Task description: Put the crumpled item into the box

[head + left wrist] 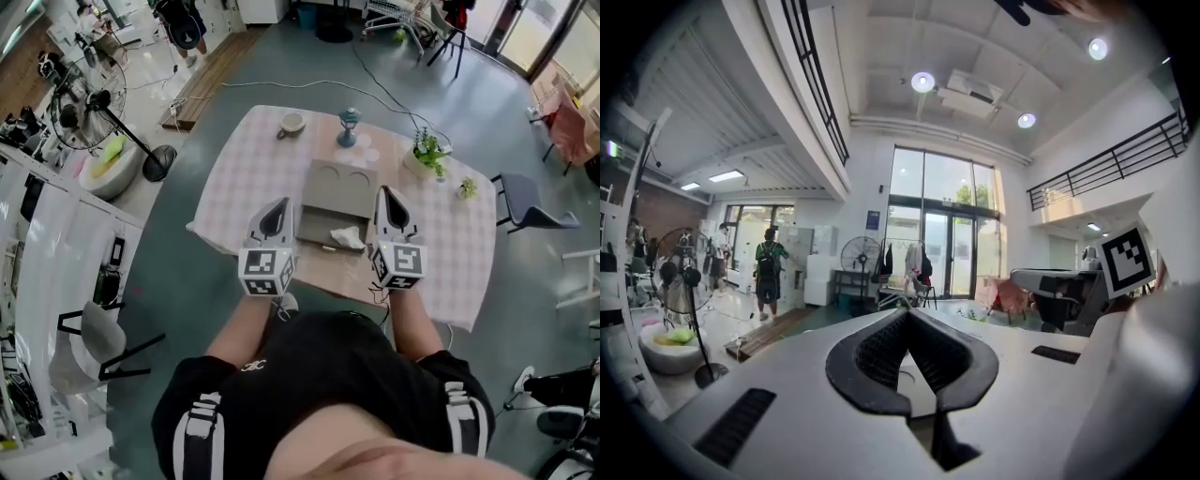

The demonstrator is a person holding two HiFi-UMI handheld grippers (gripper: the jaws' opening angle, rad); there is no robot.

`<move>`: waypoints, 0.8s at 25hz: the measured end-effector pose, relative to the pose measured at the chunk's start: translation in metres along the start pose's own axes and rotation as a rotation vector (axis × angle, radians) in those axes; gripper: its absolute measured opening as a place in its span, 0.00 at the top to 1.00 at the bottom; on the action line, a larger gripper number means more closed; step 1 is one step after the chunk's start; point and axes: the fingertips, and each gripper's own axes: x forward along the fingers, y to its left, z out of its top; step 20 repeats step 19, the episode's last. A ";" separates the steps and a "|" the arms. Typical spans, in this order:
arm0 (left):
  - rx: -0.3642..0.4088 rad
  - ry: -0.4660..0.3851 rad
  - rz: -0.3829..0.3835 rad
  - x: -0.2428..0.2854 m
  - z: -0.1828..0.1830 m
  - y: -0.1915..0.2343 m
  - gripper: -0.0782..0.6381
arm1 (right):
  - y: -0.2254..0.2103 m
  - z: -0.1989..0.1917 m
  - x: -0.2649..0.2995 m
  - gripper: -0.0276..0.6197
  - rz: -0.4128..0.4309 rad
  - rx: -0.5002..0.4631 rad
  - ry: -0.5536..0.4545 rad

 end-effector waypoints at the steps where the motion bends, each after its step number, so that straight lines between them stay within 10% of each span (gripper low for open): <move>1: 0.001 -0.001 -0.001 0.000 0.001 0.000 0.90 | 0.000 0.000 0.000 0.95 -0.001 0.004 0.001; 20: 0.002 -0.013 -0.029 0.006 0.006 0.009 0.90 | 0.006 -0.006 0.014 0.95 -0.006 0.000 0.004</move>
